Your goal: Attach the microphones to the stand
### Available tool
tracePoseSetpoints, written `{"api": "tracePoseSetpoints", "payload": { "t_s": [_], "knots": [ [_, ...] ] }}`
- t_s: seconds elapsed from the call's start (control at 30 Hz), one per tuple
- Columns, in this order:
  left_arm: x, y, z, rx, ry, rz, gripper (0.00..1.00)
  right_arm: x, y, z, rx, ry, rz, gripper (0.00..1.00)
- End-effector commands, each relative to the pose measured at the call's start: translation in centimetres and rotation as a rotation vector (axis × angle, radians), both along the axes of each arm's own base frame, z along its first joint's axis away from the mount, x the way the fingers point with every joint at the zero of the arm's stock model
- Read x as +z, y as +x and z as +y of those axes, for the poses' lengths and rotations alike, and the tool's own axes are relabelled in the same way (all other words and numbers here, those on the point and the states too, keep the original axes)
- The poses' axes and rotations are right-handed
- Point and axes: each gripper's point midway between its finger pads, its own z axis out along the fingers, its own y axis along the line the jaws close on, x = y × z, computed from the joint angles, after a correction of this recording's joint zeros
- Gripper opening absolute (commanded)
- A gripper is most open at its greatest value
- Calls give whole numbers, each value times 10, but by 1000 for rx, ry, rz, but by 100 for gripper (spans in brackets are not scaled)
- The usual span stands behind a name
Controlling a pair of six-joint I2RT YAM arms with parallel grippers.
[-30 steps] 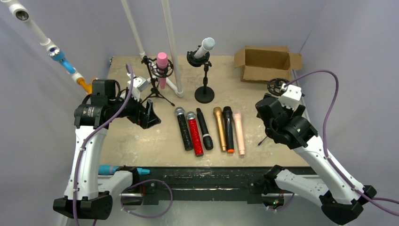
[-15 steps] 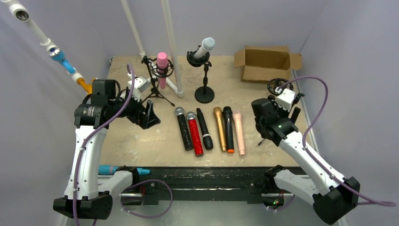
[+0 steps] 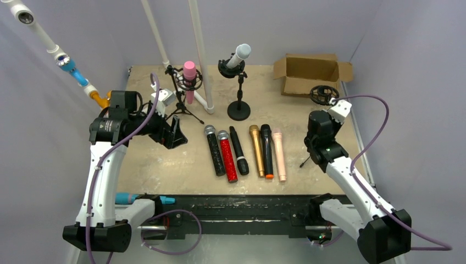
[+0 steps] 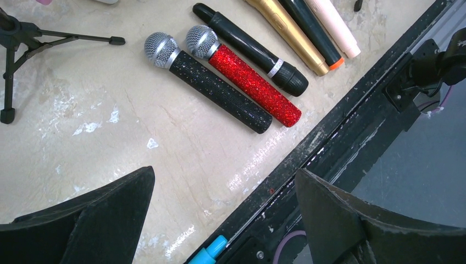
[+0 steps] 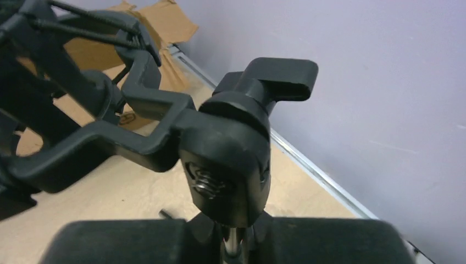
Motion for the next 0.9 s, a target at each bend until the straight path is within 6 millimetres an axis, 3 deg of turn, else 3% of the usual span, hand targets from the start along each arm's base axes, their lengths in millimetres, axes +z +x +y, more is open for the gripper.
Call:
{"api": "tracePoseSetpoints", "payload": {
  "t_s": [0.0, 0.23, 0.5, 0.87],
  "knots": [
    [2, 4, 2, -12, 21, -41, 100, 29, 17, 12, 73, 65, -193, 0],
    [3, 1, 2, -11, 21, -44, 100, 56, 38, 29, 186, 55, -275, 0],
    [7, -3, 4, -3, 30, -60, 100, 94, 75, 67, 425, 15, -399, 0],
    [10, -10, 8, 4, 55, -78, 100, 90, 123, 107, 663, -5, -432, 0]
  ]
}}
